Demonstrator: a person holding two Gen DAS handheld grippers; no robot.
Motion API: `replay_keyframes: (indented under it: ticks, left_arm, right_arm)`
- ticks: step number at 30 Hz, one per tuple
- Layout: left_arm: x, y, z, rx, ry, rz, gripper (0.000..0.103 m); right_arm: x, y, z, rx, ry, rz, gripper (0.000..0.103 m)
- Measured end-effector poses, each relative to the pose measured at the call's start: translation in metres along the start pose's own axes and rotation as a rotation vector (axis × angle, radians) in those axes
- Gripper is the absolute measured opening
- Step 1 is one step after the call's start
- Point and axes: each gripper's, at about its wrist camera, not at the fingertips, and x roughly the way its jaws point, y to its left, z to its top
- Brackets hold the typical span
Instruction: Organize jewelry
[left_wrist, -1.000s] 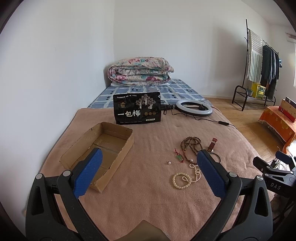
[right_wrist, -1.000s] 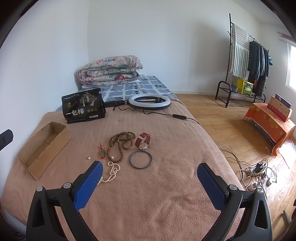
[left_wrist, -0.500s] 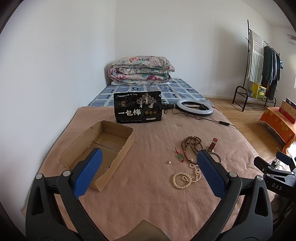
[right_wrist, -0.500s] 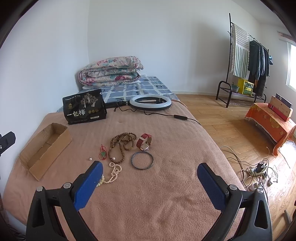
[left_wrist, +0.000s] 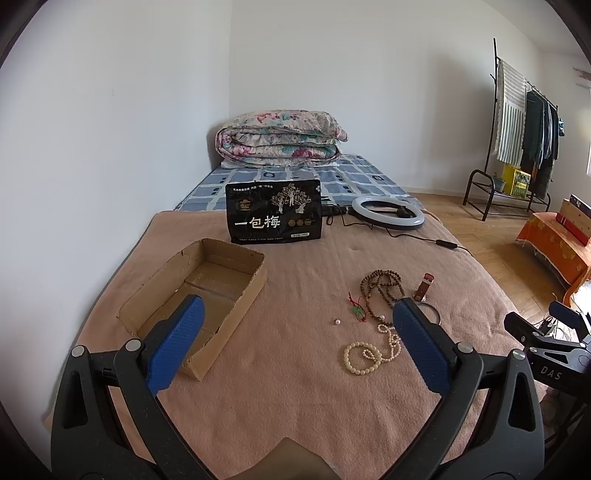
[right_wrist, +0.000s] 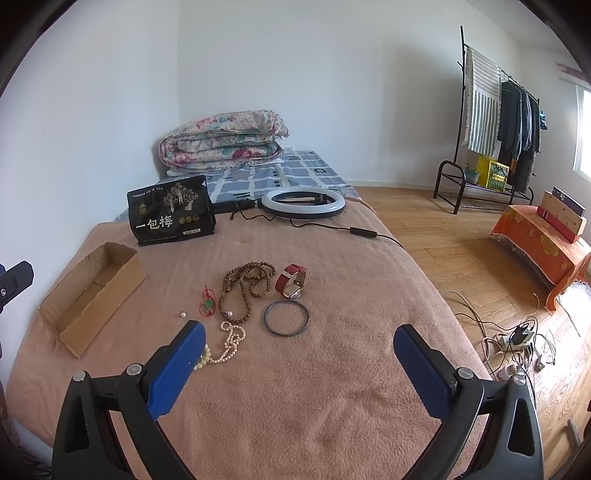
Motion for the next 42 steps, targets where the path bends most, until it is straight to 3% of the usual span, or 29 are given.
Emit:
replay_keyframes:
  ticks: [25,37,42]
  left_arm:
    - [0.002,-0.001,-0.003,-0.003,0.007,-0.001,0.103]
    - [0.021,-0.01,-0.016,0.016,0.08,-0.019,0.103]
    - [0.031,-0.011,-0.024,0.017,0.138,-0.043,0.103]
  right_arm:
    - [0.003,0.002,-0.004,-0.002,0.013,0.003,0.103]
    - [0.016,-0.012,-0.004,0.047,0.066,0.046,0.103]
    - [0.022,-0.014,-0.004,0.039,0.074,0.027,0.103]
